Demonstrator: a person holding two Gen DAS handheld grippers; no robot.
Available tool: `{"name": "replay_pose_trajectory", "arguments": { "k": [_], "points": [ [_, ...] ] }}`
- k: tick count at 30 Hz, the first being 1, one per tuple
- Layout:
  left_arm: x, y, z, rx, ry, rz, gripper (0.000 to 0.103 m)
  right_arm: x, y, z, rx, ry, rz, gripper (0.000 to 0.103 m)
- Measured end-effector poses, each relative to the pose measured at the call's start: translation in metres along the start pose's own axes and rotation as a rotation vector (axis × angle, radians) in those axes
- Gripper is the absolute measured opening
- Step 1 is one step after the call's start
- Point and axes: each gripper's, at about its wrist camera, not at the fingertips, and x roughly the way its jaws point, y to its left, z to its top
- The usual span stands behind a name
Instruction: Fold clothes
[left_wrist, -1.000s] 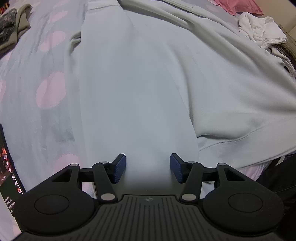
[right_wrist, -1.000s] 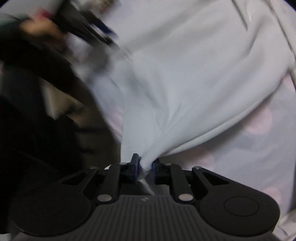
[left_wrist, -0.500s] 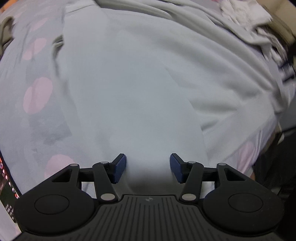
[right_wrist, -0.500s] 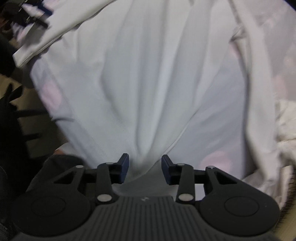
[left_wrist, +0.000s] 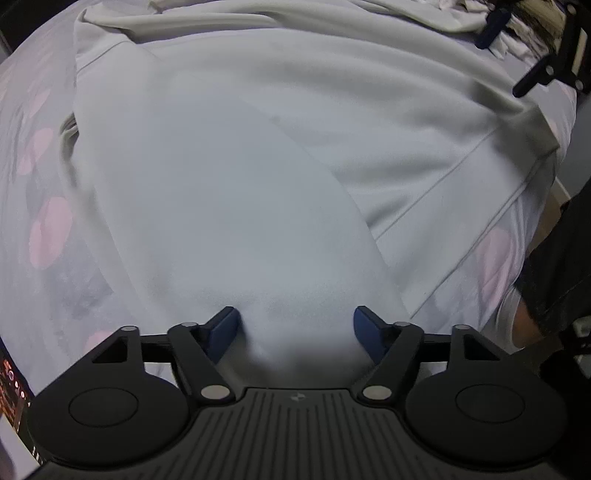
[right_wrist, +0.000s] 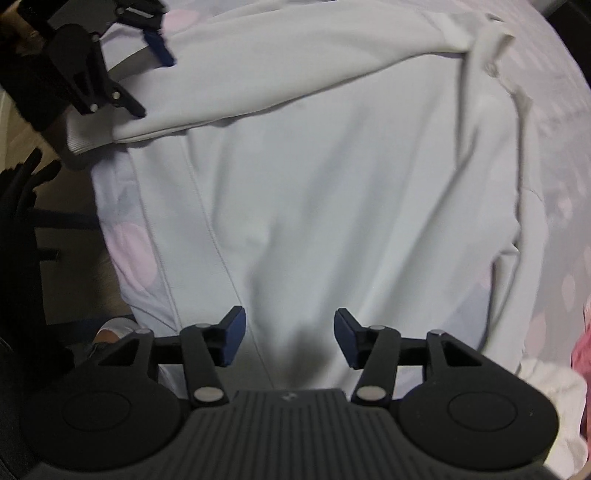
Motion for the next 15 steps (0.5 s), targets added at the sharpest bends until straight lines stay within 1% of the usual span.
{"name": "replay_pose_trajectory", "arguments": {
  "k": [2,5,8,9,10,11,12,13,14,15],
  "points": [
    [0.003,0.0,-0.003,-0.027,-0.017,-0.01,0.072,0.004,0.002,0.005,-0.016,0.025,-0.004,0.057],
    [0.003,0.006,-0.009,-0.102,-0.05,-0.035,0.073,0.016,0.009,0.012,-0.033,0.047,-0.006,0.057],
    [0.003,0.005,-0.011,-0.108,-0.049,-0.028,0.073,0.019,0.013,0.012,-0.053,0.065,-0.002,0.059],
    [0.003,0.002,-0.009,-0.09,-0.035,-0.023,0.072,0.02,0.016,0.011,-0.06,0.07,0.0,0.059],
    [0.002,0.0,-0.007,-0.071,-0.021,-0.017,0.063,0.022,0.018,0.011,-0.066,0.074,0.001,0.059],
    [0.001,-0.002,-0.005,-0.056,-0.012,-0.011,0.042,0.024,0.02,0.011,-0.072,0.078,0.003,0.06],
    [-0.002,-0.001,-0.004,-0.052,-0.019,-0.004,0.032,0.026,0.021,0.011,-0.076,0.08,0.004,0.061],
    [-0.005,0.0,-0.002,-0.049,-0.026,0.002,0.017,0.027,0.021,0.01,-0.078,0.081,0.005,0.061],
    [-0.006,0.002,-0.001,-0.05,-0.03,-0.001,0.009,0.027,0.02,0.009,-0.078,0.08,0.004,0.061],
    [-0.006,0.006,-0.001,-0.059,-0.034,-0.013,0.008,0.028,0.02,0.008,-0.076,0.079,0.002,0.062]
  ]
}}
